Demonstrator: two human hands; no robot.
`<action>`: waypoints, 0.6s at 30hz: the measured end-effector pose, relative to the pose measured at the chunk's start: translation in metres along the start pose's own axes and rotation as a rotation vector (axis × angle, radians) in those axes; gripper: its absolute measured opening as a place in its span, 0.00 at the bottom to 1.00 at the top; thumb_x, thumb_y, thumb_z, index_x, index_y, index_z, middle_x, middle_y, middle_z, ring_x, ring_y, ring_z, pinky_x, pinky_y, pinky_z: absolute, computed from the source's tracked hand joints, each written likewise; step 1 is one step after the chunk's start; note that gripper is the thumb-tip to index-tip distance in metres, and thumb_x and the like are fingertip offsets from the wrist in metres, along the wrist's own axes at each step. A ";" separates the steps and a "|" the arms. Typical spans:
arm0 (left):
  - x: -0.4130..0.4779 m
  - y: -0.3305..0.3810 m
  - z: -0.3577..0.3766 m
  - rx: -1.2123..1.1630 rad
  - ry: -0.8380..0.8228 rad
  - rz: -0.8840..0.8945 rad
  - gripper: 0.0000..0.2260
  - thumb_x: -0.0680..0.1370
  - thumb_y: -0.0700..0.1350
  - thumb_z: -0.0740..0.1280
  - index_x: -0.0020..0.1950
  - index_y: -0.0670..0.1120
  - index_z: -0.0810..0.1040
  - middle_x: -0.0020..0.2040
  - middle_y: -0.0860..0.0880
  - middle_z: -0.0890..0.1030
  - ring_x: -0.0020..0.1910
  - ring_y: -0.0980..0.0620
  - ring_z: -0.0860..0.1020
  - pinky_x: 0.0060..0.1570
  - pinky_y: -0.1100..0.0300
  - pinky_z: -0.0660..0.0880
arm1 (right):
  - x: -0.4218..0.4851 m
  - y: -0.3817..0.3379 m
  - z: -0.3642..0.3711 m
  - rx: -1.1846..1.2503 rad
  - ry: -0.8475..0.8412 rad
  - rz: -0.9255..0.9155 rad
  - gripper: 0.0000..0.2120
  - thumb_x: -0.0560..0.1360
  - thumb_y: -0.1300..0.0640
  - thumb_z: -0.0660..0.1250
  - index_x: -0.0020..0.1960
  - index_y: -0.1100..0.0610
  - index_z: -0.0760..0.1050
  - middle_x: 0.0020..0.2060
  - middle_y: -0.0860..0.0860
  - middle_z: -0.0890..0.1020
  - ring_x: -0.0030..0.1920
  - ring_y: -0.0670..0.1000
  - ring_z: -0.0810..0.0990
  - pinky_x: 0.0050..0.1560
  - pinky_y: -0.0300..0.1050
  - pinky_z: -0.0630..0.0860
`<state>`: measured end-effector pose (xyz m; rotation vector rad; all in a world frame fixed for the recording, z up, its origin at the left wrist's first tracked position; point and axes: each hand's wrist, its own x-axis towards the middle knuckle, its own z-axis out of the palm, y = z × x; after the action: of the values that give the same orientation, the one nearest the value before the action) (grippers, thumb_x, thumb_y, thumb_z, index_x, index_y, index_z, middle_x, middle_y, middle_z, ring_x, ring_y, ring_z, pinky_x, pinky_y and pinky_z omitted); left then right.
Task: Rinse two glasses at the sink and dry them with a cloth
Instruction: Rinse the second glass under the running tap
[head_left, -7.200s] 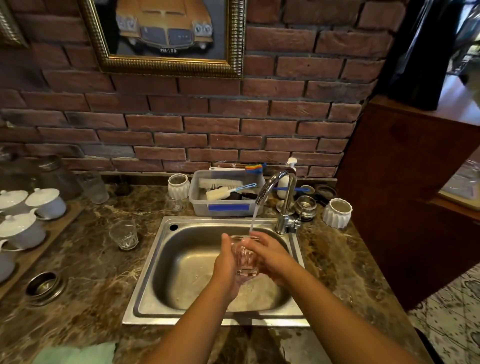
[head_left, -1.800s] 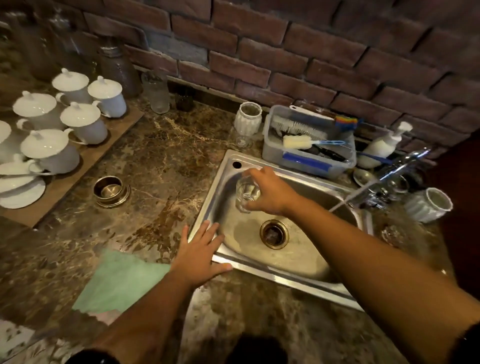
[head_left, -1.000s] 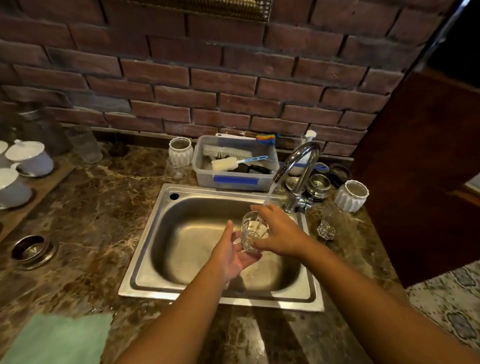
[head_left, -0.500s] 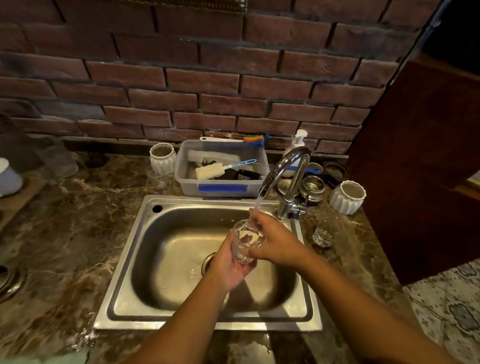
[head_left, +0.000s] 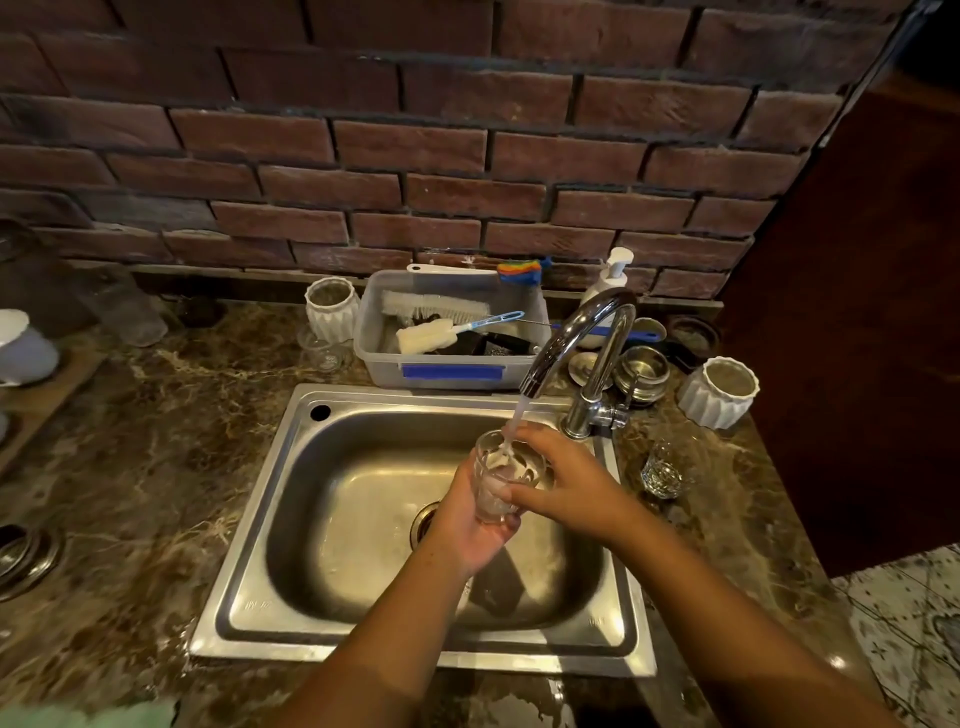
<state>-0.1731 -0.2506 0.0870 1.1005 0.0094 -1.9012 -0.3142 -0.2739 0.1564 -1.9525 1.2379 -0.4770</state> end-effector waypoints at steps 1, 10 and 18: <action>0.000 0.001 0.001 -0.001 0.014 0.001 0.21 0.80 0.61 0.63 0.57 0.45 0.81 0.43 0.46 0.84 0.36 0.52 0.78 0.34 0.62 0.70 | 0.000 0.001 -0.001 -0.041 0.005 -0.021 0.33 0.68 0.40 0.70 0.70 0.50 0.72 0.65 0.46 0.76 0.64 0.45 0.76 0.65 0.50 0.75; -0.004 0.013 0.010 -0.010 0.151 0.034 0.20 0.81 0.58 0.65 0.63 0.45 0.80 0.46 0.45 0.82 0.37 0.52 0.76 0.32 0.61 0.71 | 0.008 0.004 0.002 -0.272 -0.036 -0.098 0.24 0.74 0.47 0.65 0.70 0.49 0.73 0.68 0.48 0.77 0.72 0.48 0.68 0.72 0.55 0.66; -0.012 0.040 0.025 0.163 0.172 0.195 0.11 0.82 0.53 0.66 0.55 0.47 0.81 0.47 0.44 0.85 0.47 0.47 0.81 0.47 0.53 0.77 | 0.021 0.001 0.009 -0.112 -0.074 -0.044 0.17 0.76 0.55 0.69 0.65 0.52 0.78 0.58 0.49 0.83 0.55 0.42 0.78 0.55 0.36 0.74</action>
<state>-0.1602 -0.2759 0.1259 1.3230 -0.1534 -1.6522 -0.2996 -0.2890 0.1480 -2.0761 1.1997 -0.3603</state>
